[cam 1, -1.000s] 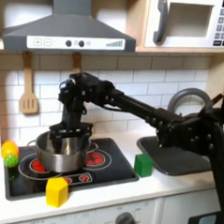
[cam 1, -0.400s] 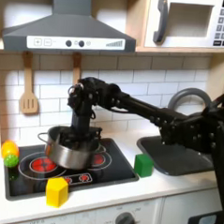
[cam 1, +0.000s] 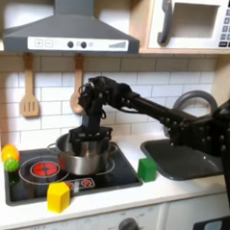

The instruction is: Slide pot right

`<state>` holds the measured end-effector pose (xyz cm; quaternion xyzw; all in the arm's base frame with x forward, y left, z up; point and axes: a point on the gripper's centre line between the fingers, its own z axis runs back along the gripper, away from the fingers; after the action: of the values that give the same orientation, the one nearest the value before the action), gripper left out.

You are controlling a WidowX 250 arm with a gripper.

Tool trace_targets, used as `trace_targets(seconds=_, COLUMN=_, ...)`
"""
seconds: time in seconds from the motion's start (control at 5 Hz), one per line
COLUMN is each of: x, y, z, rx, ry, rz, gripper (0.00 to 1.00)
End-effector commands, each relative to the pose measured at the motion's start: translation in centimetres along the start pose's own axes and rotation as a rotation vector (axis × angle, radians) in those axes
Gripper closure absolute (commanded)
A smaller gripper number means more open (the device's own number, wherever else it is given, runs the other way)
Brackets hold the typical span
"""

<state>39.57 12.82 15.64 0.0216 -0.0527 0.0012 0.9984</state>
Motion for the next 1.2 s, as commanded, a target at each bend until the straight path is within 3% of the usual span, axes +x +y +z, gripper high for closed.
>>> trace_targets(seconds=0.0, x=0.2, y=-1.7, z=0.3, rx=-0.013, ry=0.003, rz=-0.028, gripper=0.00)
trace_targets(seconds=1.0, x=-0.3, y=-7.4, z=0.7, rx=-0.031, ry=0.005, rz=-0.131, gripper=0.00)
